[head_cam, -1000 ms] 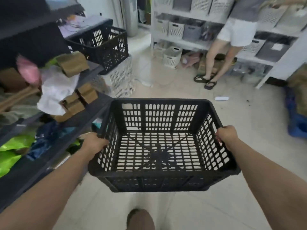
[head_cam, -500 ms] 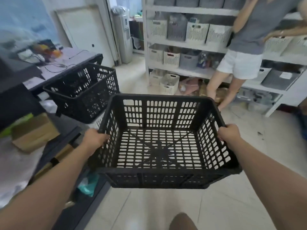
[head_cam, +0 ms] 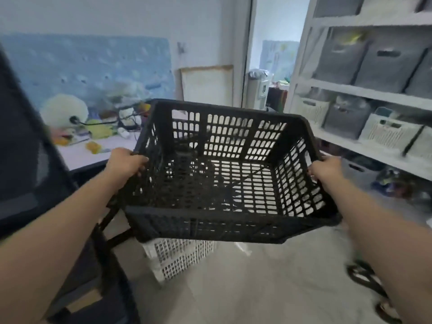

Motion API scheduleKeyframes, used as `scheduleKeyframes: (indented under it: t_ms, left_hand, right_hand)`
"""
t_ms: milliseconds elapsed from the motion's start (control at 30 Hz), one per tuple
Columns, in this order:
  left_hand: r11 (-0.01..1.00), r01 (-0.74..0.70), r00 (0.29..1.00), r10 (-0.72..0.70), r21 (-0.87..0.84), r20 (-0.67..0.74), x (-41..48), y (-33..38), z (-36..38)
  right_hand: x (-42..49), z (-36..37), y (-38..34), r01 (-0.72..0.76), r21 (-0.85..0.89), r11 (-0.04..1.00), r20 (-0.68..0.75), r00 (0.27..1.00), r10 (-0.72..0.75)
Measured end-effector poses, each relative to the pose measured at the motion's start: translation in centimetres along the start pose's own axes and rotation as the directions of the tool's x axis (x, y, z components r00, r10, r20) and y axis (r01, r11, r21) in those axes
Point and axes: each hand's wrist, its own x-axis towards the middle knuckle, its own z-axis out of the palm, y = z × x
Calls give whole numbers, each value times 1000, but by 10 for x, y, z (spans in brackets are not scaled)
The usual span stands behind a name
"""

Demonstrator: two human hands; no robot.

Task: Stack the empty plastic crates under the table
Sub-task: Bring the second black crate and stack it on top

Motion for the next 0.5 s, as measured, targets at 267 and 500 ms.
scheduleKeyframes:
  t_ms: [267,500]
  left_hand:
    - [993,111,956,-116,-33,-269,157,-6,-26]
    - [962,258,891,-272,-87,-363,258,-35,-41]
  right_hand:
    - [151,195,-134,211,64,975,215,952,-220]
    - [223,341,-199,296,-2,955,377,885,-273]
